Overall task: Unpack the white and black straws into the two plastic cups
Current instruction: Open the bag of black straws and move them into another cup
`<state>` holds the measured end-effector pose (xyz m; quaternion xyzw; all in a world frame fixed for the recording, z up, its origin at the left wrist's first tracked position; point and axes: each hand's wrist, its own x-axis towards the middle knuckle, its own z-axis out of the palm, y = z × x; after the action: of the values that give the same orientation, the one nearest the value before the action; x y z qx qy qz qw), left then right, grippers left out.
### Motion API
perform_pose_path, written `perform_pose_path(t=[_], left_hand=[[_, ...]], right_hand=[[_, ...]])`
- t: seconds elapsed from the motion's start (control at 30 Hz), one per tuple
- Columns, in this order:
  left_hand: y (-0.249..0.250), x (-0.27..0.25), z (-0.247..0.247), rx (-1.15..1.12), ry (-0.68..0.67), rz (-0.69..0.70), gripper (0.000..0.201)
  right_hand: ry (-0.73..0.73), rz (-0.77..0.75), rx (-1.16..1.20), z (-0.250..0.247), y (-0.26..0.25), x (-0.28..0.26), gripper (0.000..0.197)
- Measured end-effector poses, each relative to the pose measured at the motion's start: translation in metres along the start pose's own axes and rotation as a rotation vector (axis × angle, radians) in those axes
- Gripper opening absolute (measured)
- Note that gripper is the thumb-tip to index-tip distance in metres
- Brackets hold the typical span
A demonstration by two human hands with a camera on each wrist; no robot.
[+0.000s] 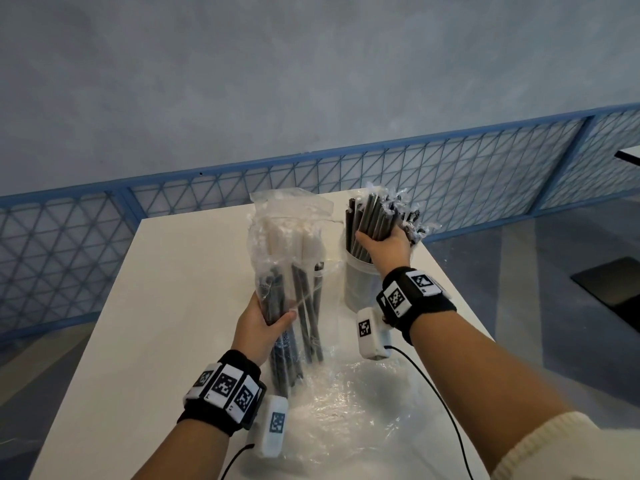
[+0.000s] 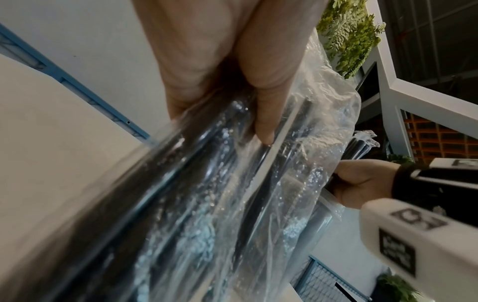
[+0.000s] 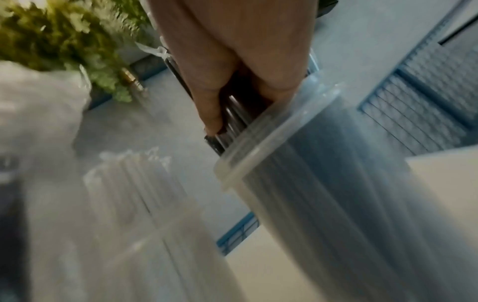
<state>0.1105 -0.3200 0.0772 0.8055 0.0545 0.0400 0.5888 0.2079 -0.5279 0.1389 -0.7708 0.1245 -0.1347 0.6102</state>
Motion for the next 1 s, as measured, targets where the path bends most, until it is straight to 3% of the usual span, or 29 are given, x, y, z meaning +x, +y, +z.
perform_pose_path(t=[0.1, 0.17, 0.27, 0.3, 0.37, 0.43, 0.63, 0.77, 0.9, 1.0], left_hand=[[-0.001, 0.001, 0.0, -0.005, 0.01, -0.006, 0.045], [-0.003, 0.002, -0.002, 0.003, 0.016, -0.009, 0.046], [-0.004, 0.001, -0.002, -0.009, 0.026, -0.008, 0.048], [-0.005, 0.0, -0.002, -0.008, 0.027, -0.003, 0.048], [-0.005, 0.0, -0.001, 0.002, 0.027, 0.015, 0.048], [-0.004, 0.0, 0.001, 0.018, 0.03, 0.043, 0.049], [-0.004, -0.003, 0.004, -0.014, 0.0, 0.054, 0.055], [-0.003, -0.003, 0.004, -0.078, -0.03, 0.038, 0.056], [-0.004, -0.004, -0.001, -0.113, -0.112, 0.032, 0.06], [-0.006, -0.001, -0.005, -0.076, -0.207, 0.044, 0.073]], right_hand=[[-0.037, -0.051, -0.117, -0.001, -0.001, -0.006, 0.054], [0.051, -0.166, -0.094, -0.002, -0.011, -0.019, 0.065], [0.269, -0.569, -0.025, -0.002, -0.025, -0.049, 0.048], [0.245, -0.668, -0.039, -0.002, -0.028, -0.059, 0.037], [0.002, -0.734, -0.152, 0.0, -0.032, -0.075, 0.017], [-0.253, -0.705, -0.343, 0.005, -0.027, -0.083, 0.015], [-0.571, -0.51, -0.669, 0.01, -0.028, -0.076, 0.031], [-0.68, -0.539, -0.62, 0.015, -0.029, -0.08, 0.044], [-0.8, -0.396, -0.449, 0.024, -0.021, -0.081, 0.062], [-0.821, -0.327, -0.348, 0.029, -0.01, -0.085, 0.063]])
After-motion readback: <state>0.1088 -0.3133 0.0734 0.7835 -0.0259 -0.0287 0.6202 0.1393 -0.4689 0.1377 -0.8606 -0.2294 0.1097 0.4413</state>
